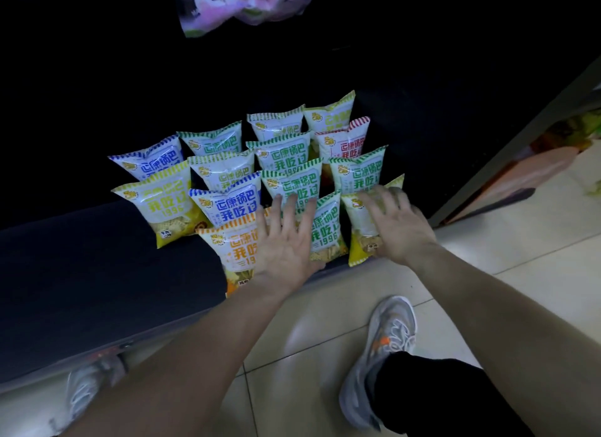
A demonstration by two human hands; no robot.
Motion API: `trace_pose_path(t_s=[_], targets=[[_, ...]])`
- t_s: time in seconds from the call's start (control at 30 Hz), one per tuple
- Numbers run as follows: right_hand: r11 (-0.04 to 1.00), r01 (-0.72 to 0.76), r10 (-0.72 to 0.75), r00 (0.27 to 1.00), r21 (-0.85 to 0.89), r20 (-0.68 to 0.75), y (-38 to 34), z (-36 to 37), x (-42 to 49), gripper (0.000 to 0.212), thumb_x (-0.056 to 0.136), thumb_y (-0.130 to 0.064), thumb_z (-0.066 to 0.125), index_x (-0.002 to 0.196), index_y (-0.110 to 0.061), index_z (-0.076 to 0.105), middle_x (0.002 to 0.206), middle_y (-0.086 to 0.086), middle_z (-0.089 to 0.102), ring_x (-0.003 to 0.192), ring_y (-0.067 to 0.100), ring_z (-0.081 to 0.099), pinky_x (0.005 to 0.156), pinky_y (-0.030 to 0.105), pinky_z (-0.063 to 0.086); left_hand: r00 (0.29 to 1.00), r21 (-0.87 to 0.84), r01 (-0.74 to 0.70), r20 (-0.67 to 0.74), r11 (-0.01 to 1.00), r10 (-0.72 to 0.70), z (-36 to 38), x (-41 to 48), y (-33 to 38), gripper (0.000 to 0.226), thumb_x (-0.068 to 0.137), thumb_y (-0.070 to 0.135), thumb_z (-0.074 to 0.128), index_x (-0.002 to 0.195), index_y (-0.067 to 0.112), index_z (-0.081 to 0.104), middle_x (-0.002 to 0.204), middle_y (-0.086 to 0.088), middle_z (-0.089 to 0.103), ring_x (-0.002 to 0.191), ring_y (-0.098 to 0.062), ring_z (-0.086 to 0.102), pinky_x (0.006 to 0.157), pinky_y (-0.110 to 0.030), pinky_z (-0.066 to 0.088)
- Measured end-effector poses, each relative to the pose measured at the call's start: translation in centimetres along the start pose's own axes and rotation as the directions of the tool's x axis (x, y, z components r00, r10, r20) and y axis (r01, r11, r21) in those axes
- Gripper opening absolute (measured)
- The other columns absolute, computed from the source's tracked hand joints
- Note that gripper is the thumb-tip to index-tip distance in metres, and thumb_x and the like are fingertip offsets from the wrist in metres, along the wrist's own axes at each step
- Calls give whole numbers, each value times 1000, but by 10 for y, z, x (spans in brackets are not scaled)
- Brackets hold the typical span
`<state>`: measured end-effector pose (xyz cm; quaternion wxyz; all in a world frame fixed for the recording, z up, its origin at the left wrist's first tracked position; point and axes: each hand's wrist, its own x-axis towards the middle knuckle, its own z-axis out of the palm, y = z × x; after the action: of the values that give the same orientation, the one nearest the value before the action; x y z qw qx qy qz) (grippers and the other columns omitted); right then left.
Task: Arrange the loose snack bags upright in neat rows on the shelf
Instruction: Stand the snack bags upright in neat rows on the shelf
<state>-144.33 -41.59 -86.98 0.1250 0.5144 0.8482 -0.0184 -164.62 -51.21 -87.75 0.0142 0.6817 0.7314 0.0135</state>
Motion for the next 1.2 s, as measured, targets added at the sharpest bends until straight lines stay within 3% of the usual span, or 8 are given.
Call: trace_pose_path(t_s=[0.1, 0.17, 0.4, 0.63, 0.93, 1.2], targets=[[999, -7, 6, 1000, -48, -18, -4, 10, 8, 138, 65, -24, 88, 152, -31, -18, 163, 5, 0, 149, 34, 6, 106, 49, 42, 1000, 25, 8, 17, 1000, -9, 8, 11, 13, 126, 63, 76, 68, 153, 24, -5, 156, -14, 12, 147, -40, 6, 116, -64, -2], [997, -16, 13, 999, -77, -44, -3, 18, 12, 142, 63, -21, 88, 151, -29, -23, 163, 7, 5, 149, 34, 10, 105, 47, 44, 999, 62, 11, 31, 998, -13, 13, 16, 15, 127, 63, 76, 68, 153, 23, -4, 154, -13, 15, 146, -39, 10, 115, -64, -2], [977, -7, -28, 986, -212, -163, 11, 23, 11, 129, 57, -55, 88, 154, -23, 8, 145, 8, 37, 132, 35, 32, 94, 50, 46, 995, 166, -96, 30, 981, 93, 16, 22, 4, 111, 74, 54, 73, 152, 23, -1, 151, -10, 25, 140, -39, 21, 114, -63, -2], [980, -68, 21, 969, -186, -244, 7, 36, 14, 123, 49, -29, 94, 149, -22, 22, 141, 15, 38, 129, 40, 35, 85, 46, 51, 991, 202, -131, 20, 970, 130, 16, 22, 1, 108, 75, 48, 74, 152, 24, 2, 150, -12, 26, 139, -39, 22, 114, -63, -2], [987, -26, -13, 970, -159, -244, 15, 32, 23, 118, 48, -48, 95, 143, -23, 30, 139, 13, 41, 129, 38, 37, 78, 40, 55, 995, 168, -104, 18, 980, 103, 17, 27, 2, 110, 76, 47, 73, 152, 25, -3, 152, -10, 22, 142, -38, 16, 115, -61, -4], [989, -51, 16, 971, -140, -240, 10, 37, 26, 120, 51, -36, 95, 149, -24, 26, 144, 14, 39, 132, 39, 35, 83, 41, 54, 996, 161, -87, 16, 983, 86, 20, 31, 5, 108, 78, 44, 72, 152, 25, -5, 154, -10, 19, 144, -38, 11, 114, -60, -6]])
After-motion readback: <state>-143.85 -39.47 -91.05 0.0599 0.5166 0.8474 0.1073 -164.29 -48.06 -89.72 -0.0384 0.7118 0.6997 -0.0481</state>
